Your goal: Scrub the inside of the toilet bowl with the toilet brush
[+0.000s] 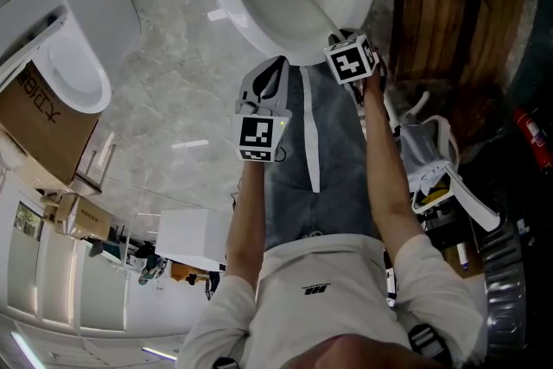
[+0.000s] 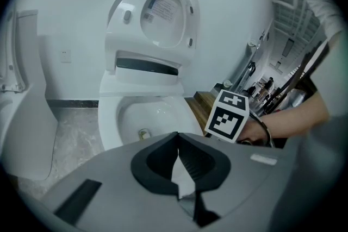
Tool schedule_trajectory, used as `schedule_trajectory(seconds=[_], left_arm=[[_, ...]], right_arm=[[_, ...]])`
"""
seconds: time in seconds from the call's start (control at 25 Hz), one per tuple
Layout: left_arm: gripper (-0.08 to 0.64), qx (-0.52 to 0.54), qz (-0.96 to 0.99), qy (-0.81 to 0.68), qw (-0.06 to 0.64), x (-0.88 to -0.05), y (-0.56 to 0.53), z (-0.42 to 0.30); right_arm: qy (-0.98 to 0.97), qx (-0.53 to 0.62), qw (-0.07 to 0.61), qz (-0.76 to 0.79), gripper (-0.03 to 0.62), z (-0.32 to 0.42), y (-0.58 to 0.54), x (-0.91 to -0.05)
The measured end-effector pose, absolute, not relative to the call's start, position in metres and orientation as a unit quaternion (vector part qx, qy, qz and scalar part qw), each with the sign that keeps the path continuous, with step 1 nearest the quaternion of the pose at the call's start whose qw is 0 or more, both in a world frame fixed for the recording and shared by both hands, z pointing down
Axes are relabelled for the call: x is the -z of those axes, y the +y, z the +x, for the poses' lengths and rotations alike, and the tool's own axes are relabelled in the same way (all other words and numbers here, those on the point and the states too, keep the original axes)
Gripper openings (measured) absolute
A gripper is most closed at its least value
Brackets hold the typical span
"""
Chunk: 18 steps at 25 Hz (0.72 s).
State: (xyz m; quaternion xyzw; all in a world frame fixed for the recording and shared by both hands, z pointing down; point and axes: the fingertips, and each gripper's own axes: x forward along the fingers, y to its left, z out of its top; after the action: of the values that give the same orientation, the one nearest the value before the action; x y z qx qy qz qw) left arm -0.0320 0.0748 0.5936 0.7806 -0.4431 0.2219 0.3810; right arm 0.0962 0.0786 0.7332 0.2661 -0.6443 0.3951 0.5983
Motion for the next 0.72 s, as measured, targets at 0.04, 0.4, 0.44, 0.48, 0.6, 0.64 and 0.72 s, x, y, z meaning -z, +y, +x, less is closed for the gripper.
schedule_trajectory(seconds=[0.04,0.4,0.44,0.48,0.6,0.64,0.72], left_arm=[[0.009,-0.222,0.780,-0.443,0.381,-0.594,0.075,-0.032],[0.009,-0.224,0.780,-0.442,0.383,-0.598,0.076,-0.032],[0.009,-0.224,0.780,-0.442,0.383,-0.598,0.076,-0.032],[0.009,-0.224,0.780,-0.442,0.383,-0.598,0.077,-0.032],[0.009,-0.226,0.780,-0.441,0.382,-0.598,0.079,-0.033],[0.009,-0.226,0.780,-0.441,0.381,-0.598,0.080,-0.033],[0.009,-0.225,0.780,-0.442,0.381,-0.598,0.081,-0.035]], right_arm=[[-0.644,-0.395,0.598,0.268,0.074,0.096,0.076,-0.736],[-0.639,-0.395,0.602,0.272,0.074,0.089,0.052,-0.760],[-0.638,-0.394,0.602,0.273,0.074,0.088,0.048,-0.762],[-0.638,-0.393,0.603,0.273,0.074,0.088,0.045,-0.764],[-0.639,-0.391,0.603,0.273,0.074,0.086,0.039,-0.769],[-0.639,-0.392,0.603,0.273,0.074,0.085,0.039,-0.770],[-0.639,-0.391,0.603,0.272,0.074,0.085,0.038,-0.770]])
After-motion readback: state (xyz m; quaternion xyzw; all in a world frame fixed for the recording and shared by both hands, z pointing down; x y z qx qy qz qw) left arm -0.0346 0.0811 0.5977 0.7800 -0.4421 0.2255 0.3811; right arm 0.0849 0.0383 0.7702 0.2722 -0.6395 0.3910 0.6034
